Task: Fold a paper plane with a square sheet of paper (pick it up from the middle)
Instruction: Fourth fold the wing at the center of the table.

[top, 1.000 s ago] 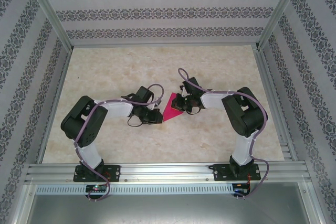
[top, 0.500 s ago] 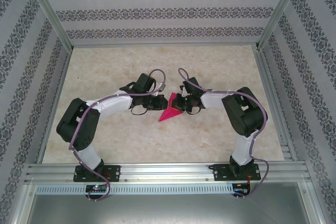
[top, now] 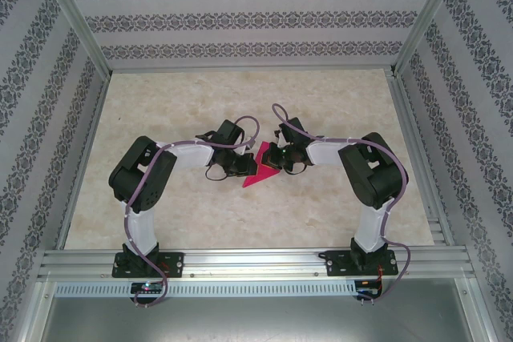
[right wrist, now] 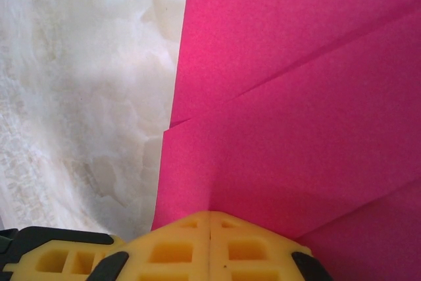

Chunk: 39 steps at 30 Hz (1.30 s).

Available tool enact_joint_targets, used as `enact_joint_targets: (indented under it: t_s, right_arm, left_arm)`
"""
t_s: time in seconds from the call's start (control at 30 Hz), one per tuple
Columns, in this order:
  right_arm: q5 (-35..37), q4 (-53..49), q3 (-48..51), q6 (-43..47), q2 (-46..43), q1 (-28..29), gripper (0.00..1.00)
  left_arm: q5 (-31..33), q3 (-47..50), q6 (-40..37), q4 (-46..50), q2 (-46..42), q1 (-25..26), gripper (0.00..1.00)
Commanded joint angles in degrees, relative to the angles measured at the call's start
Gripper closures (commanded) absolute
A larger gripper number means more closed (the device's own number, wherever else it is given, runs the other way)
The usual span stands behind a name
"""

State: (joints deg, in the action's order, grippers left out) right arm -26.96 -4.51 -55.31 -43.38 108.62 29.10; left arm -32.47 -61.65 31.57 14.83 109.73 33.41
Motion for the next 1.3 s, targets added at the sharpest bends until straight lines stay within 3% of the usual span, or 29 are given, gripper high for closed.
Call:
enact_joint_targets:
  t_s: [0.0,0.3,0.77,1.1,1.27]
  right_arm:
    - [4.8,-5.6,1.7,1.2,4.9,-0.1,0.95]
    - [5.0,-6.6,1.2,1.4,5.5,-0.1,0.95]
    - [5.5,-8.1,0.8,1.9,5.6,-0.2,0.95]
    - [5.6,-8.2,0.9,1.7,5.3,-0.2,0.95]
    - [5.4,-7.7,0.8,1.5,5.7,-0.1,0.95]
  left_arm:
    - [-0.7,-2.0,-0.6,-1.1,1.4,0.3,0.91]
    - [0.8,1.4,-3.8,3.8,0.9,0.7,0.92]
    - [2.3,15.6,-5.1,8.3,-8.7,1.8,0.95]
    - [2.9,12.5,-2.1,0.5,-22.5,1.7,0.96]
    - [5.7,9.8,-0.9,-1.6,-19.3,1.7,0.95]
